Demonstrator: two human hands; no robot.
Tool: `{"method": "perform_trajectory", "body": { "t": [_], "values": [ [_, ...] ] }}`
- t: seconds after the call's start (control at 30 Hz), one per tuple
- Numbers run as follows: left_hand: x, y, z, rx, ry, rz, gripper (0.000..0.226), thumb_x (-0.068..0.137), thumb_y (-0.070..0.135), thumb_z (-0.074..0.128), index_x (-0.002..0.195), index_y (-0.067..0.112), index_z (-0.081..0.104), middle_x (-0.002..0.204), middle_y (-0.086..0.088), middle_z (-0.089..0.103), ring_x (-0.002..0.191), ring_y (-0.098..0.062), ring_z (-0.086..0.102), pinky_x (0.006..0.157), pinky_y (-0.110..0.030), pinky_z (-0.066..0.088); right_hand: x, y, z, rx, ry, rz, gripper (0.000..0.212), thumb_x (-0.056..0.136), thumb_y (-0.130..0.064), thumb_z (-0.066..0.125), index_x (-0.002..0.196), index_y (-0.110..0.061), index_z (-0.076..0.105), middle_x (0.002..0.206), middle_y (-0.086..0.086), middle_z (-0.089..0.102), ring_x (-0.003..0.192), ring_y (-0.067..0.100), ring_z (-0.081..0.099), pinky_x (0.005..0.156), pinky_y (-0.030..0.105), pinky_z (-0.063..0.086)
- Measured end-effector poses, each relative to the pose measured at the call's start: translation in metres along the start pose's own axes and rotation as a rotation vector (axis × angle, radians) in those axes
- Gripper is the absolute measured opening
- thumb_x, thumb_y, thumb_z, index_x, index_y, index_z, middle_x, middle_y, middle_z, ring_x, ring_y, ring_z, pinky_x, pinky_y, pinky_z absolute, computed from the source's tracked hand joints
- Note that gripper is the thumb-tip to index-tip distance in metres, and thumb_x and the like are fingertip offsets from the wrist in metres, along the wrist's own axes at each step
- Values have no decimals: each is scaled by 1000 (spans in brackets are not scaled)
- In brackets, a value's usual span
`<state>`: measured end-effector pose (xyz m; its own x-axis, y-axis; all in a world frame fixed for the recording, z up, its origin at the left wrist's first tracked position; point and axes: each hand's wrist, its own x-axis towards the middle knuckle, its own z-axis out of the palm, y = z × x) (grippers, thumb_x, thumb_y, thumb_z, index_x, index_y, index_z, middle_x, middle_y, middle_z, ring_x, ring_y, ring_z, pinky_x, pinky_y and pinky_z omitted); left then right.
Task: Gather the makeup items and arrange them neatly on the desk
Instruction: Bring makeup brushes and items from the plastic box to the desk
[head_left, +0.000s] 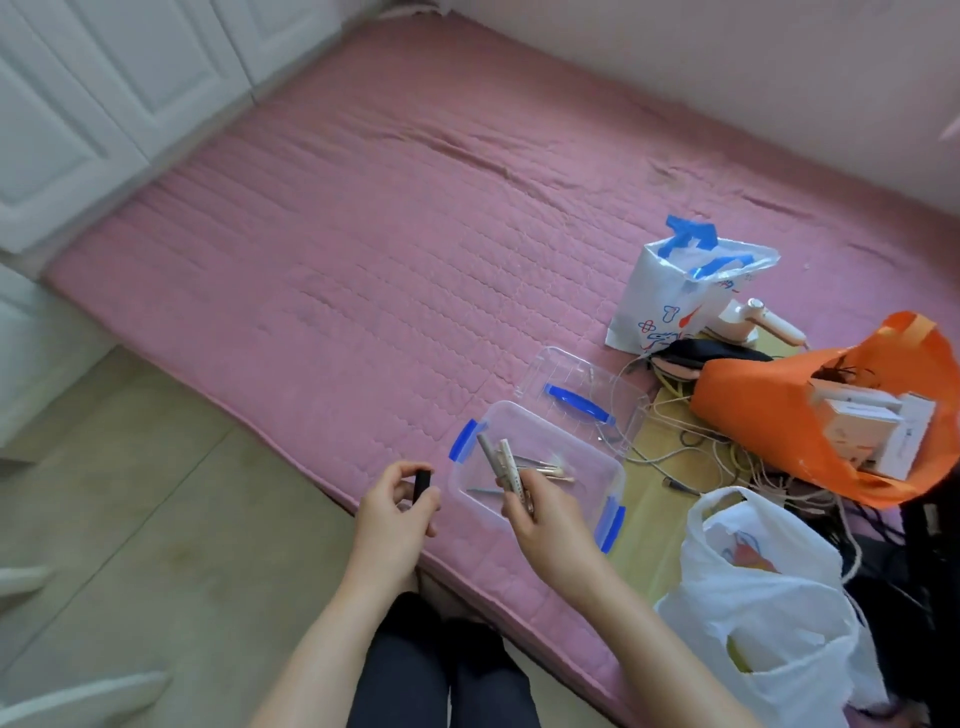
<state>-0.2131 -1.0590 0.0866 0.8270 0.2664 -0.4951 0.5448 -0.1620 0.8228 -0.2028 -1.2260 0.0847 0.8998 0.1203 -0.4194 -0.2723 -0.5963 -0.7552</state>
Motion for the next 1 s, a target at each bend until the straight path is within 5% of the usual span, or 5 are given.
{"method": "perform_trajectory", "body": {
  "t": [0.17, 0.43, 0.7, 1.0],
  "values": [
    [-20, -1, -44, -75, 150, 4, 22, 84, 1, 61, 92, 22, 62, 81, -9, 64, 57, -18, 54, 67, -37, 51, -1, -38, 16, -31, -76, -54, 15, 97, -17, 45, 101, -13, 59, 91, 5, 65, 86, 23, 59, 74, 34, 46],
    [-34, -13, -117, -164, 367, -27, 21, 87, 8, 60, 93, 28, 60, 78, -1, 66, 51, -9, 56, 58, -19, 48, 20, -99, 77, -182, -257, -126, 19, 96, -16, 43, 98, -5, 57, 89, 16, 64, 67, 18, 44, 58, 30, 35],
    [-24, -39, -210, -293, 588, -101, 17, 87, 9, 60, 90, 26, 61, 76, 0, 66, 50, -10, 57, 62, -33, 52, 47, -175, 159, -221, -387, -192, 26, 98, -21, 43, 100, 1, 55, 89, 23, 63, 64, 21, 42, 57, 32, 36],
    [4, -53, -360, -334, 705, -84, 11, 89, 20, 61, 79, 24, 63, 62, 12, 65, 49, -9, 55, 54, -22, 46, 64, -290, 259, -253, -450, -280, 24, 99, -22, 43, 101, 0, 55, 88, 22, 62, 64, 23, 46, 59, 42, 46]
  ]
}}
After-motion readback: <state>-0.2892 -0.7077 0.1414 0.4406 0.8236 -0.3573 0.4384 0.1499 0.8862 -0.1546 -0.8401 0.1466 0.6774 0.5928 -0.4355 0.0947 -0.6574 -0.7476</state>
